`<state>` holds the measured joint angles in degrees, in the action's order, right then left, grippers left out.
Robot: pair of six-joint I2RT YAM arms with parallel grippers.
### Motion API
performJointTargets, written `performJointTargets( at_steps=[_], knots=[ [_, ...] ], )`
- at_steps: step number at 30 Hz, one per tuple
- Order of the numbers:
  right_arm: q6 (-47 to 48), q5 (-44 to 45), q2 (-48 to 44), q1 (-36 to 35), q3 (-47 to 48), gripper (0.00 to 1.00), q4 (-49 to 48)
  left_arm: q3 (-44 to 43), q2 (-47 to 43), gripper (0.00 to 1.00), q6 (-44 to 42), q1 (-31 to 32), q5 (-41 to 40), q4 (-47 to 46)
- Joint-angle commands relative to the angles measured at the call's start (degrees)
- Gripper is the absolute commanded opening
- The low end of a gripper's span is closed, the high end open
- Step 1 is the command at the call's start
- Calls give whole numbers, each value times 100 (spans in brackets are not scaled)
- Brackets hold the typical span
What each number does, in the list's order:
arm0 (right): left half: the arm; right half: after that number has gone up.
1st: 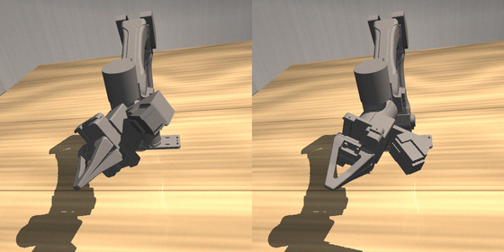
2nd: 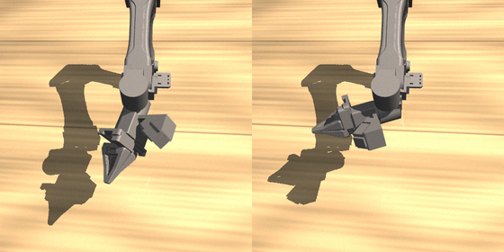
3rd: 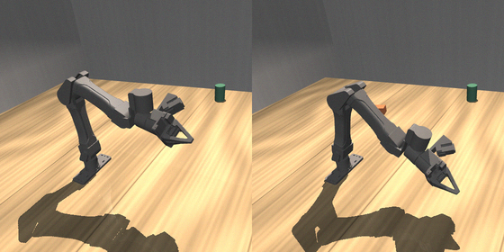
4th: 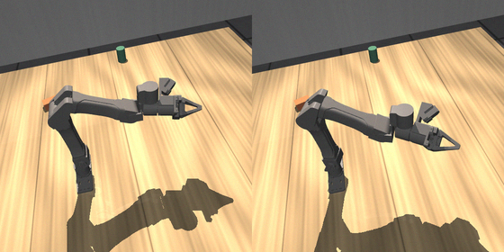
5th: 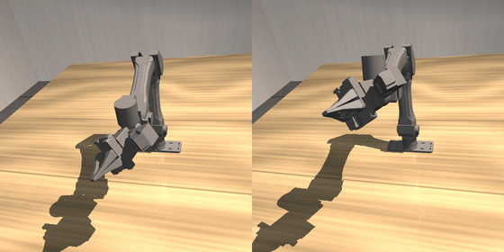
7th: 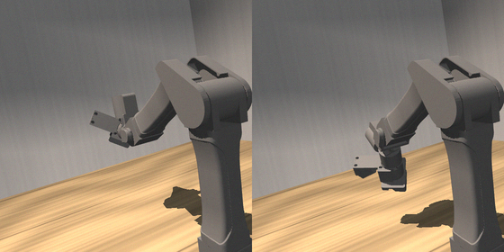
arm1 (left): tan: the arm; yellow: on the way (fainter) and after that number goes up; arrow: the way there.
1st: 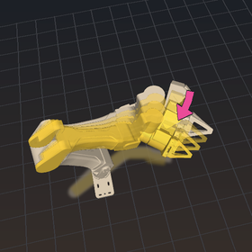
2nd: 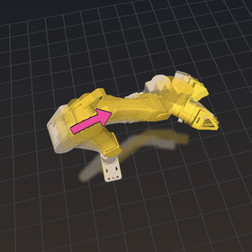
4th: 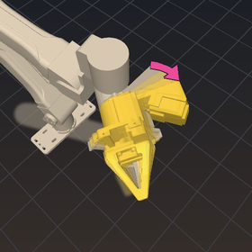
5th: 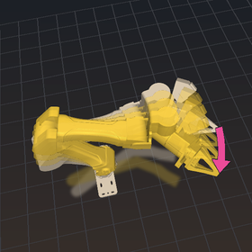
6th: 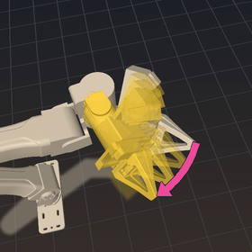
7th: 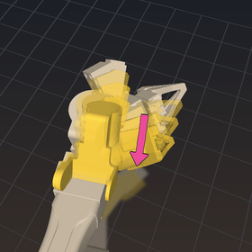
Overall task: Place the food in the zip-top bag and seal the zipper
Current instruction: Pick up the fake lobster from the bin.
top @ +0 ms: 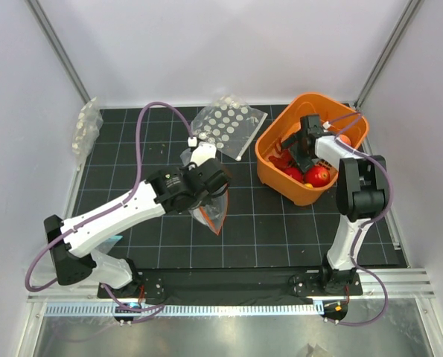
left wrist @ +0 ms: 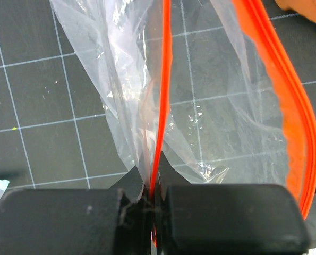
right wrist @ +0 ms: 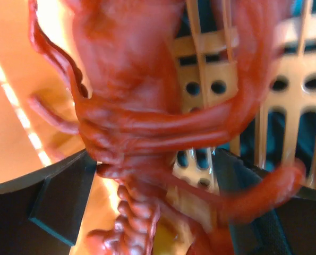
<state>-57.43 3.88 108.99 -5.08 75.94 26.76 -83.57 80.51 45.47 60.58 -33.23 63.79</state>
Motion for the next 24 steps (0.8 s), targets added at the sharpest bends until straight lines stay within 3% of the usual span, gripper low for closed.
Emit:
performJointTargets(
  at_steps=[1, 2, 3, 5, 6, 8, 12, 17, 24],
  knots=[
    [29, -115, 264, 165, -114, 80, -1117, -353, -18, 0, 23, -11, -8, 213],
    [143, -98, 133, 174, -184, 71, -1242, -379, 8, 0, -21, -11, 1, 239],
    [414, -72, -8, 174, -281, 52, -1331, -449, 61, 0, -99, -11, -34, 300],
    [705, 86, -605, 174, -352, 51, -1349, -546, 131, 0, -179, -11, -95, 379],
    [829, 104, -807, 174, -439, 43, -1349, -607, 210, 0, -205, -11, -165, 476],
    [1277, 192, -1466, 165, -431, 36, -1174, -871, 316, 0, -311, -11, -227, 634],
    [1831, 70, -2396, 165, -203, 29, -717, -1389, 667, 0, -513, -19, -245, 942],
    [2077, -211, -3190, 174, -159, 29, -410, -1566, 879, 0, -671, -11, -140, 1004],
    [2464, -1477, -4271, 121, -325, 19, -374, -1758, 993, 0, -795, -20, 422, 863]
  ],
)
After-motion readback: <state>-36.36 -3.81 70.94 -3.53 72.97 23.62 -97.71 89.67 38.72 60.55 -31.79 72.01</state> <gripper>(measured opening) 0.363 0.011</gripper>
